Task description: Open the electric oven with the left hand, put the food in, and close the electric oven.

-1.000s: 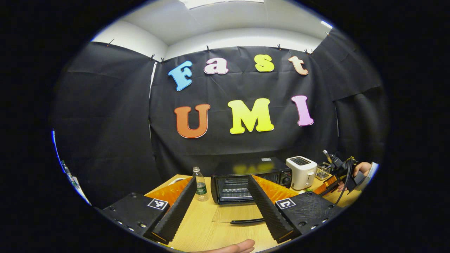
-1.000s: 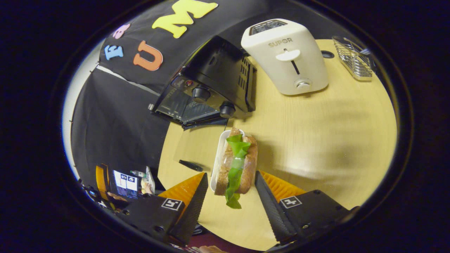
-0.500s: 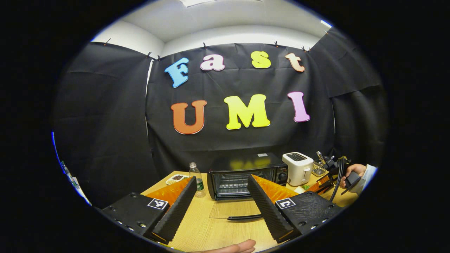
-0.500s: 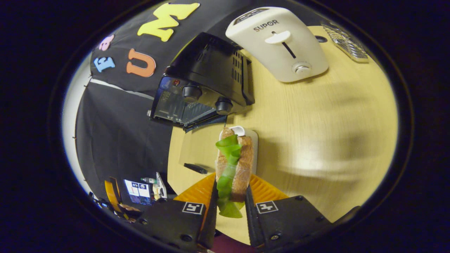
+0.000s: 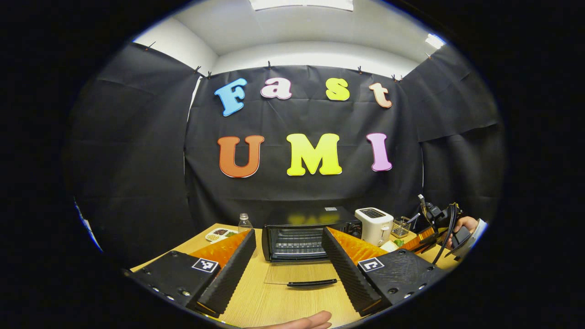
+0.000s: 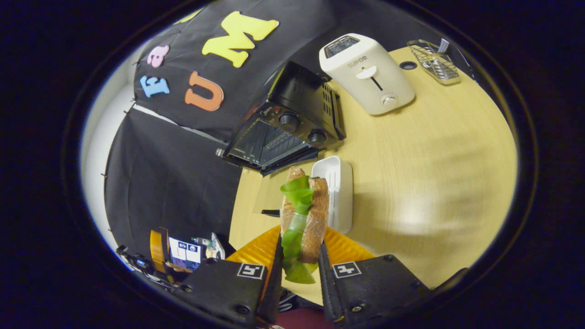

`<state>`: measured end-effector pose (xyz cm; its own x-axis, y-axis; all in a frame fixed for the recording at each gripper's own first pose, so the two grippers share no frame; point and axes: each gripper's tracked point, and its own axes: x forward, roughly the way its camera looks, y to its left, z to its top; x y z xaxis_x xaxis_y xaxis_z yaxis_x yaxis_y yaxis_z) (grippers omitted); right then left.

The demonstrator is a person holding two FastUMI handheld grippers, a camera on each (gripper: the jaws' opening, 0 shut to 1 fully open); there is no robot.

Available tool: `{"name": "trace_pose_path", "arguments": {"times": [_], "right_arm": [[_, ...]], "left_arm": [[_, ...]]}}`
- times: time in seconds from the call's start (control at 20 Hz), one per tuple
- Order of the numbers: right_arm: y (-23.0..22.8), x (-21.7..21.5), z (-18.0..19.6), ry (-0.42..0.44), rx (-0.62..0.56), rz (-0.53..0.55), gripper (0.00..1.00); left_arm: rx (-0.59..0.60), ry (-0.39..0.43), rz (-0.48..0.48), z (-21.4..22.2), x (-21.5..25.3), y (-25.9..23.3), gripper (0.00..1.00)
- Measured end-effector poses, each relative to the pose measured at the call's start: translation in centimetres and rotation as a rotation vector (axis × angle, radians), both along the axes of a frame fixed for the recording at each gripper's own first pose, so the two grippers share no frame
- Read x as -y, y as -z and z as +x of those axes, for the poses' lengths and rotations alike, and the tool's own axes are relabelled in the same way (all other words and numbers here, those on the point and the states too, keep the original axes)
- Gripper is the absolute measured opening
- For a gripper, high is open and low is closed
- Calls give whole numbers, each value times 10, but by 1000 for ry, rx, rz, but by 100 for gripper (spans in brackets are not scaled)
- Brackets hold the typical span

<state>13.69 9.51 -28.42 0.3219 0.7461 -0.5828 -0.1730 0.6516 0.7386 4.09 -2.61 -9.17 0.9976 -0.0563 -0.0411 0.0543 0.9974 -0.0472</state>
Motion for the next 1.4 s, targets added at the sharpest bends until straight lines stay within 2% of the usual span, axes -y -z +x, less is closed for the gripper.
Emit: {"name": "trace_pose_path", "arguments": {"times": [0.25, 0.45, 0.65, 0.8, 0.95, 1.05, 1.3, 1.4], "right_arm": [[-7, -40, -9, 130, 71, 103, 40], [-6, -100, -3, 223, 136, 250, 40], [3, -160, 26, 374, 171, 372, 40], [7, -202, 54, 470, 131, 478, 40], [23, -228, 92, 575, 175, 457, 40], [17, -239, 107, 633, 230, 453, 40], [17, -247, 163, 831, 366, 418, 40], [24, -254, 183, 873, 382, 391, 41]], "left_arm": [[8, 5, -3, -7, -17, 3, 95], [6, 15, -20, -15, -26, 5, 95], [7, -3, -6, -21, -43, 8, 95], [1, -11, -8, -23, -52, 12, 95], [-8, -24, -14, -25, -63, 15, 95], [-17, -23, -21, -26, -67, 19, 95], [-50, -37, -24, -26, -80, 34, 95], [-63, -41, -32, -25, -83, 37, 95]]}}
